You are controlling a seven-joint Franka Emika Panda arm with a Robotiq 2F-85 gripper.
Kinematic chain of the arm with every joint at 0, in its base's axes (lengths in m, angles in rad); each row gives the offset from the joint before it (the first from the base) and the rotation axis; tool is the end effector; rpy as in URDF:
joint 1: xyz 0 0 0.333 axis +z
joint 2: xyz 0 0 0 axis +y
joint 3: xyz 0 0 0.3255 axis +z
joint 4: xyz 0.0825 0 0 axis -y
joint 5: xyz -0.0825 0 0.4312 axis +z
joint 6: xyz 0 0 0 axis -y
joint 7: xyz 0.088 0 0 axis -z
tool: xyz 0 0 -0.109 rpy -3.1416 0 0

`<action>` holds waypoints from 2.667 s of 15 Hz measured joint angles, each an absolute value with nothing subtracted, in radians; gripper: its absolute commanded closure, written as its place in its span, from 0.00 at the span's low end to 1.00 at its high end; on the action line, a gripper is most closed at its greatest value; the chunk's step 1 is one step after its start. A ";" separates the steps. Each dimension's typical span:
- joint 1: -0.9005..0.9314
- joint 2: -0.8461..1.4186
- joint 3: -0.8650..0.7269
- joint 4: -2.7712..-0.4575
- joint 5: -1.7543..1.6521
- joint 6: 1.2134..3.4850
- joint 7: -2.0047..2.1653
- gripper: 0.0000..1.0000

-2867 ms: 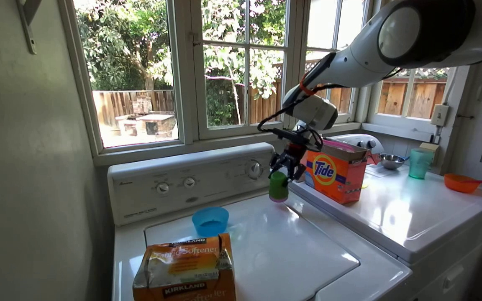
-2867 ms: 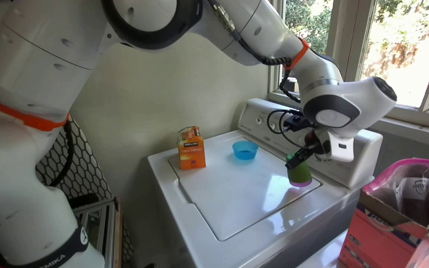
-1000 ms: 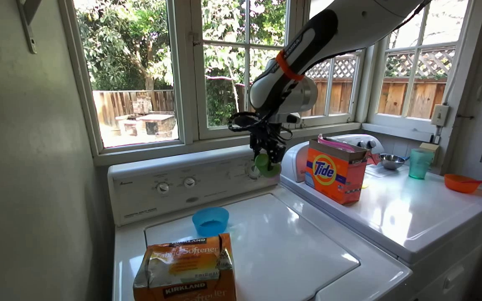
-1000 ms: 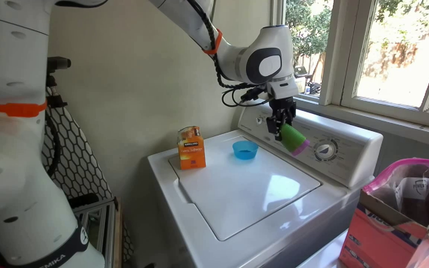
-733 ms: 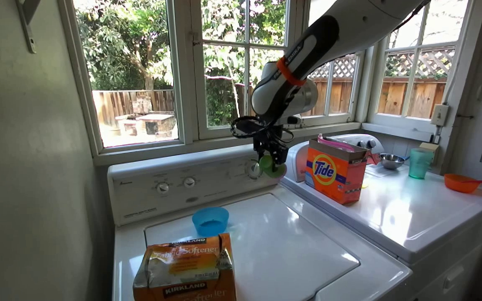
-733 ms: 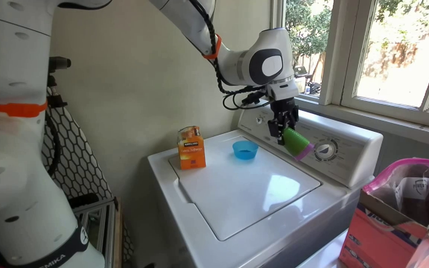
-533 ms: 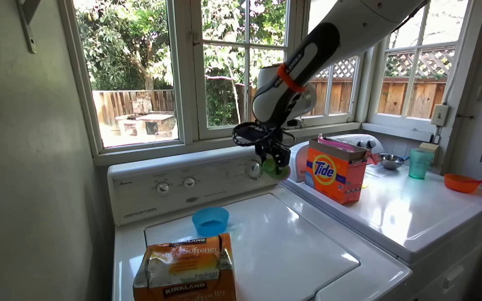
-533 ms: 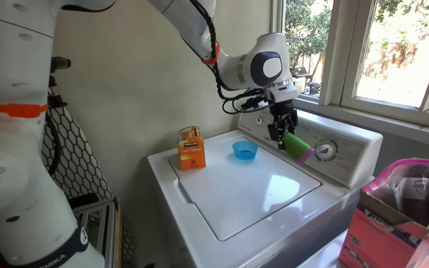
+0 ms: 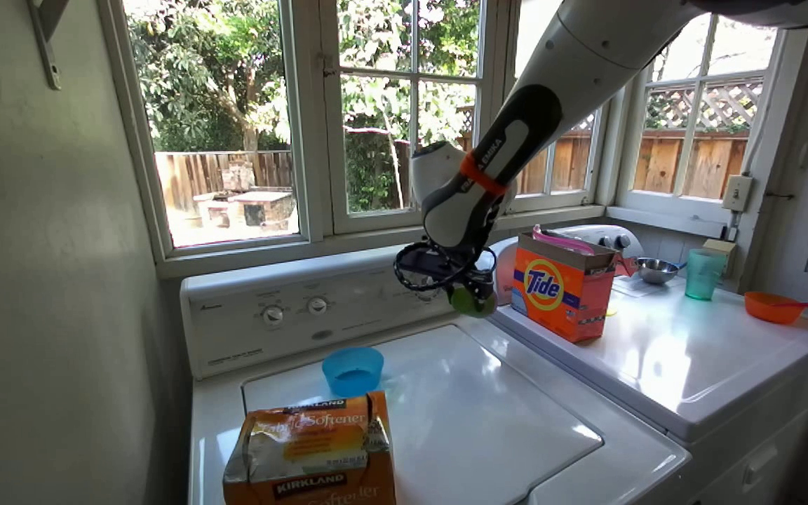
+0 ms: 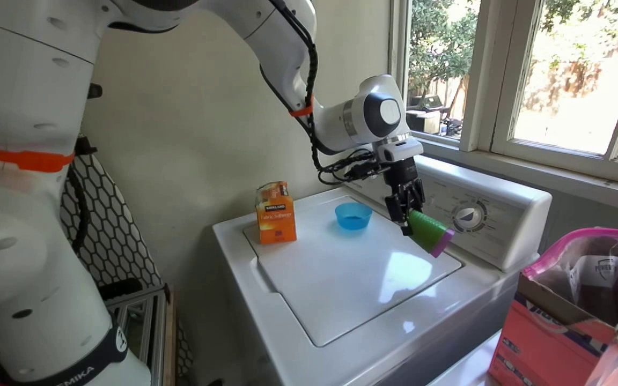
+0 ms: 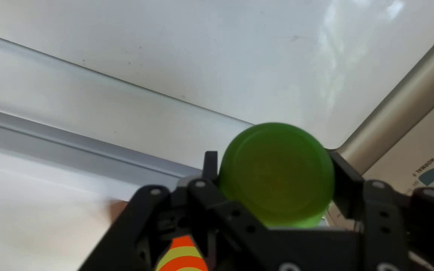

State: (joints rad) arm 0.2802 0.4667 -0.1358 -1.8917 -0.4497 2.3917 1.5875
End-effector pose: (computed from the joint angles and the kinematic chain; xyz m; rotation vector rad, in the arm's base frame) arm 0.6686 0.0967 0.2368 2.4644 -1.5110 0.4409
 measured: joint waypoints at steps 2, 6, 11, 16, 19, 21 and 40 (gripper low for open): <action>0.280 0.505 -0.140 -1.867 -0.479 2.394 1.588 0.55; 0.282 0.584 -0.150 -1.802 -0.498 2.441 1.594 0.55; 0.306 0.665 -0.162 -1.720 -0.498 2.452 1.634 0.55; 0.331 0.685 -0.162 -1.691 -0.496 2.455 1.631 0.55; 0.328 0.685 -0.166 -1.691 -0.496 2.455 1.629 0.55; 0.339 0.686 -0.173 -1.690 -0.497 2.455 1.642 0.55; 0.420 0.823 -0.179 -1.558 -0.495 2.382 1.698 0.00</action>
